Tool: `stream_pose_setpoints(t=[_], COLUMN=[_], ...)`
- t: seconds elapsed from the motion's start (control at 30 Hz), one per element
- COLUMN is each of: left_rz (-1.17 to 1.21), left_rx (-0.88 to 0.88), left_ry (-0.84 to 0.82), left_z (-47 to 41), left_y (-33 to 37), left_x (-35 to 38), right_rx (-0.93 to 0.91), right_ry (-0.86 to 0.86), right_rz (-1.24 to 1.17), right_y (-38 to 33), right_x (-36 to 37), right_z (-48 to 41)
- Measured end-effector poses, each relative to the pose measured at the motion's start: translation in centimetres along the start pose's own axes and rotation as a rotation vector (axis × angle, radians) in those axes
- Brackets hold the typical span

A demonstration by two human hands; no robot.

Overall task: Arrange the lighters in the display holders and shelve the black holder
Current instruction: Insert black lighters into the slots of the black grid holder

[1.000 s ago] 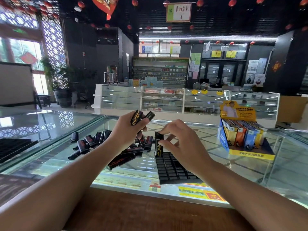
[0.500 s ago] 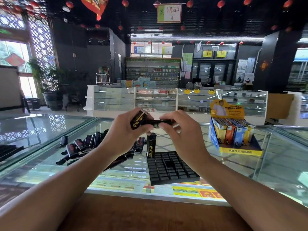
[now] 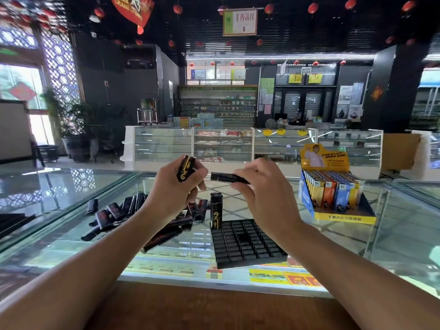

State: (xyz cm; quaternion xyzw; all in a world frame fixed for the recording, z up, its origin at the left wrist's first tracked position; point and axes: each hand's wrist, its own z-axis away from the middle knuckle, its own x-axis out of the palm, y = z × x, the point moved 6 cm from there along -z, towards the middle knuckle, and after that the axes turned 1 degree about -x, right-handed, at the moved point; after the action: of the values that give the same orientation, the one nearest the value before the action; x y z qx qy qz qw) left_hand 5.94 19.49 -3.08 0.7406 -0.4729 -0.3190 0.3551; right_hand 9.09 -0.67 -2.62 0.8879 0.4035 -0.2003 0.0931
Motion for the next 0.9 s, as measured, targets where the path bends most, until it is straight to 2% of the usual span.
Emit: stream_pose_setpoints(t=[0.07,0.17,0.23,0.37,0.5,0.6,0.77,0.9], left_rz=[0.05,0.206,0.256,0.267,0.123,0.06,-0.075,-0.06], left_rx=[-0.057,-0.146,-0.165,-0.171,-0.136,-0.173,-0.204,-0.208], left_ry=[-0.006,-0.021,-0.002,0.016,0.016,0.016,0.141,0.21], left_z=[-0.3,-0.6,-0.7,-0.7,-1.0,-0.8,-0.9,-0.9], left_y=[-0.9,-2.0,-2.2,-2.4,-3.1,-2.7,-3.5,-2.7], left_x=[-0.3,-0.6,-0.9,-0.7,-0.6,-0.4,-1.7,-2.2], right_rx=[0.112,0.448,0.551,0.504,0.447,0.43,0.427,0.391], right_ry=[-0.053,-0.274,-0.356,-0.48,-0.584,-0.595,-0.568,-0.619], right_rz=[-0.075,-0.494,-0.638,-0.706,-0.69,-0.685,-0.708,-0.68], right_y=[1.2,3.2,3.7,3.3,2.9,2.7,1.9,1.7], right_x=[0.7,2.9,4.0,5.0,5.5,5.5,5.3,5.2], right_z=[0.2,1.1,1.7,2.5,3.1,3.1,3.1,3.4])
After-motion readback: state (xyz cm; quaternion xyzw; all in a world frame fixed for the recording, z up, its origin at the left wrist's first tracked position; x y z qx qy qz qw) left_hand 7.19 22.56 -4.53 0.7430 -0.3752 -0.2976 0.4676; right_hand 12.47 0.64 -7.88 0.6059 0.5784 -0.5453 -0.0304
